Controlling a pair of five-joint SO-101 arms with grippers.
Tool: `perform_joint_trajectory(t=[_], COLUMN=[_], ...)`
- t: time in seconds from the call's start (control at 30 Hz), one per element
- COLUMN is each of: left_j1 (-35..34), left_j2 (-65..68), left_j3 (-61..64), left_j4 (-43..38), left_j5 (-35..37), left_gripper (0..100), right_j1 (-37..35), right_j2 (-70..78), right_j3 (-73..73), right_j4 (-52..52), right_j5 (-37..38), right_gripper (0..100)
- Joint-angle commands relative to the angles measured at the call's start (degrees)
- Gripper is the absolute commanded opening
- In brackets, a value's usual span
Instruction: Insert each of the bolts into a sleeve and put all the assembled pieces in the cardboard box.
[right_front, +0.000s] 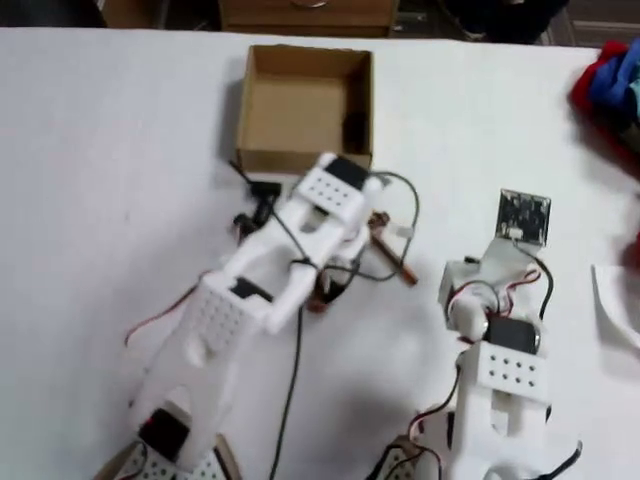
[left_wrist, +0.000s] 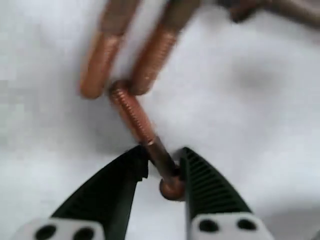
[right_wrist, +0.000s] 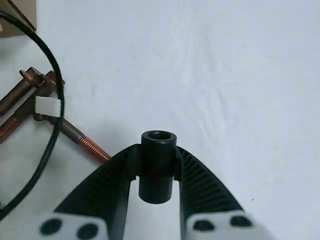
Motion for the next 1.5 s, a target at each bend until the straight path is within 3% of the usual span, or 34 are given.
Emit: perform_joint_trajectory(t=[0.0, 0.33, 0.57, 0.73, 0.9, 1.17, 1.33, 1.47], left_j1=[-7.03, -17.93, -16.88, -16.18, -17.23, -18.64, -19.78, -20.04], left_j2=[0.44, -20.04, -33.05, -35.25, -35.16, -35.25, -35.87, -35.87], left_j3=[0.04, 2.15, 24.84, 36.09, 34.95, 33.71, 33.71, 33.89], left_j4=[0.79, 0.88, 0.79, 0.70, 0.18, -1.32, 0.44, 0.79], left_j5=[-20.84, -50.99, -63.74, -71.82, -71.91, -64.53, -63.38, -48.09], left_gripper=[3, 3, 3, 3, 4, 26, 31, 31], right_j1=[-0.48, -0.48, -0.48, -0.48, -0.57, -4.18, -4.53, -4.53], right_j2=[0.13, 0.48, 0.48, 0.57, 0.57, 0.48, 0.57, 0.57], right_j3=[-2.29, -2.20, -2.11, -2.11, -2.02, -0.97, -0.97, -0.97], right_j4=[-0.84, -1.27, -1.27, -1.27, -1.27, -1.27, -1.27, -1.36], right_j5=[-0.53, -0.88, -0.88, -0.88, -0.88, -0.53, -0.53, -0.53], right_gripper=[2.0, 2.0, 2.0, 2.0, 2.0, 2.0, 2.0, 2.0])
